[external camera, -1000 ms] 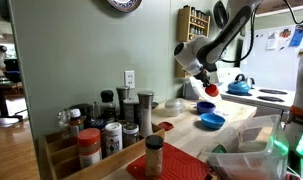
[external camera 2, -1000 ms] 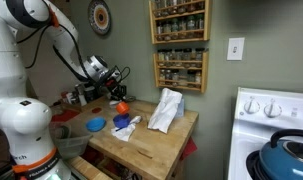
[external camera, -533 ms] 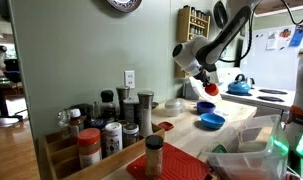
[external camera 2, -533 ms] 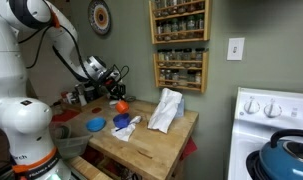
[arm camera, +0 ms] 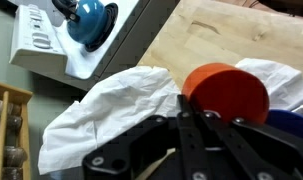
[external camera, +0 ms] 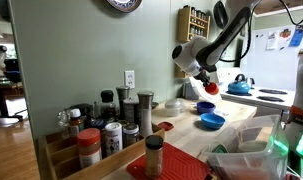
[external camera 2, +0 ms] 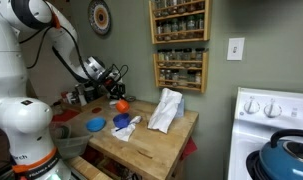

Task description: Pour some water from the blue bowl into the orange bowl then pour some water from the orange bowl into the blue cup

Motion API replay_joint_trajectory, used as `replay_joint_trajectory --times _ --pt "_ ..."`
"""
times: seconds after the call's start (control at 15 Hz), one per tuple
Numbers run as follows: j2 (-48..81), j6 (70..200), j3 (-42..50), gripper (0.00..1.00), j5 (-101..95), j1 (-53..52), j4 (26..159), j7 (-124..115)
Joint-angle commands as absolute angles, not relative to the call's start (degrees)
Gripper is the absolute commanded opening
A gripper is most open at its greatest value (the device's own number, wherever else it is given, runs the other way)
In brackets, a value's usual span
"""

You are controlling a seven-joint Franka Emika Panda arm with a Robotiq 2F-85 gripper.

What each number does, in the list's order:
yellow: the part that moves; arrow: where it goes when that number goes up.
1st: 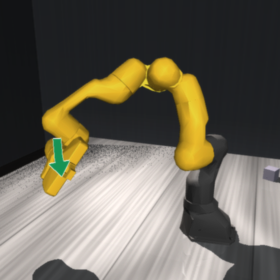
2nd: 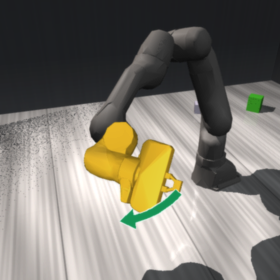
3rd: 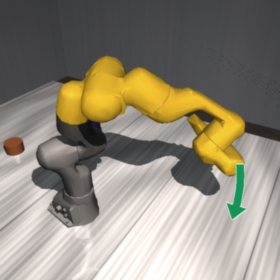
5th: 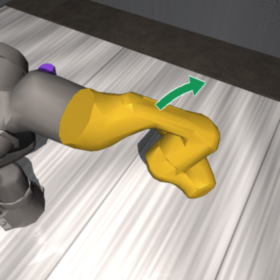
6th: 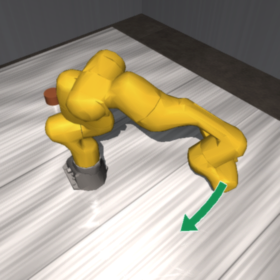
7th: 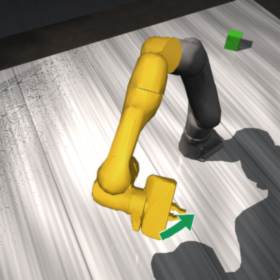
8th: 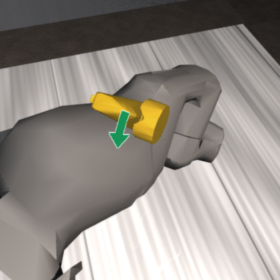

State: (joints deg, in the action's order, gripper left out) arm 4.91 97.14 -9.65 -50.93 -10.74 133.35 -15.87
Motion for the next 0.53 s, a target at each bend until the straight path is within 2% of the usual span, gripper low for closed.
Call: replay_joint_trajectory --times 0.0,0.47 --pt "6.0 94.1 -10.3 0.01 -53.2 -11.5 132.5 -17.5" --pt "6.1 92.1 -10.9 0.01 -55.3 -12.0 132.6 -18.1"
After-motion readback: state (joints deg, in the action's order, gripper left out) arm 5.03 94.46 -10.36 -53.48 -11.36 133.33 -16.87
